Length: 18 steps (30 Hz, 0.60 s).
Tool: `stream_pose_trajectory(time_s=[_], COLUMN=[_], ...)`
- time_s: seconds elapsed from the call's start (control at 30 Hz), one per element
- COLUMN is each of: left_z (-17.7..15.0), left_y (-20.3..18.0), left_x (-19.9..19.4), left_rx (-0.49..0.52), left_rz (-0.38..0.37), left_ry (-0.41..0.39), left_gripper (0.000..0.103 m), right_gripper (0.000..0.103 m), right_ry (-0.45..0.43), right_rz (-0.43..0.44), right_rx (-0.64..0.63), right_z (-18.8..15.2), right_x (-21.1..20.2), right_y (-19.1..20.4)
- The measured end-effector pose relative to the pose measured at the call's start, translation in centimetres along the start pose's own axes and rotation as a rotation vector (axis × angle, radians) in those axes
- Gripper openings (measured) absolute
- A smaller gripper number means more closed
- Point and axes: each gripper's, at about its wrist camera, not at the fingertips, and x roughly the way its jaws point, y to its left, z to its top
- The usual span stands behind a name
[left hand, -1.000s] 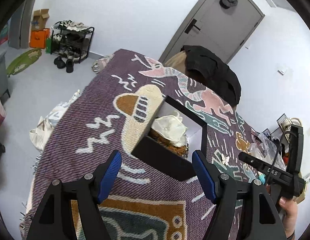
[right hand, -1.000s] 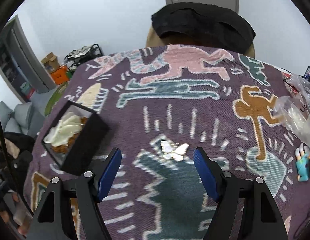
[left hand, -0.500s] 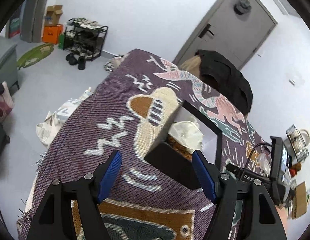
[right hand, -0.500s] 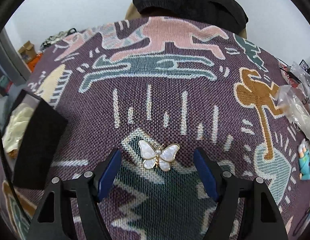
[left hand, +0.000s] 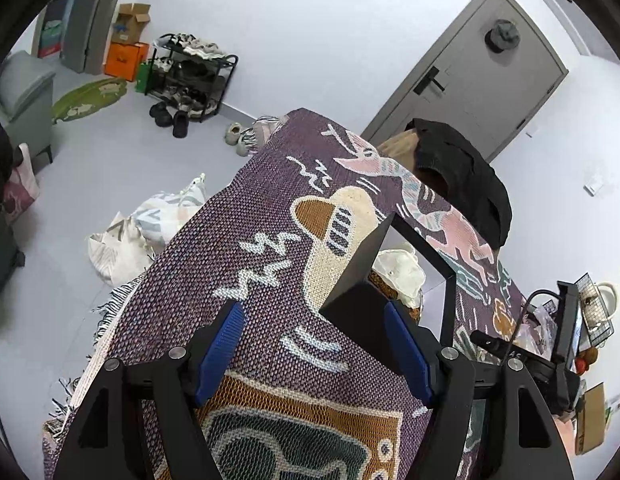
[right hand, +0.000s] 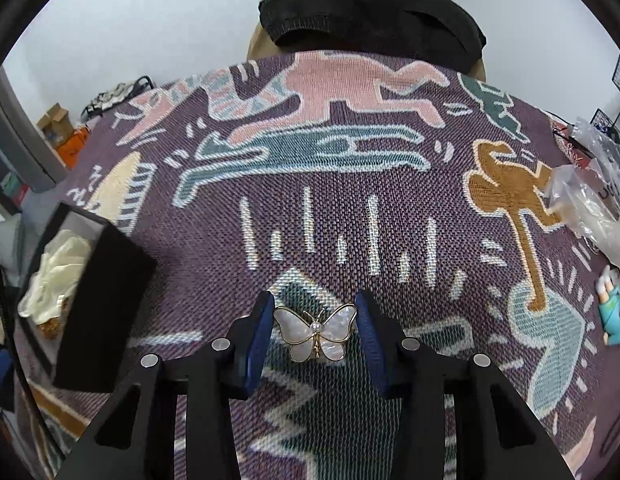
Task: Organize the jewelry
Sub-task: 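Carry the butterfly brooch over the black box and open the right gripper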
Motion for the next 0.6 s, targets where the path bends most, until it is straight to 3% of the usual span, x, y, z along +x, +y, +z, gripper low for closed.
stream_pose_trajectory(time_s=[0.33,0.6], left_z=[0.1,1.0], left_y=[1.5,3.9], left_x=[-1.9,-2.7], left_rx=[-0.018,-0.063], left_rz=[-0.037,-0.038], left_ry=[-0.025,-0.044], left_gripper=[0.074,0.074], right_gripper=[0.042,0.042], right_ry=[-0.105,-0.137], right_rz=[0.064,0.103], right_rx=[-0.085,-0.152], right_z=[0.8,1.5], right_x=[-5.4,-6.7], right_y=[4.4,8.7])
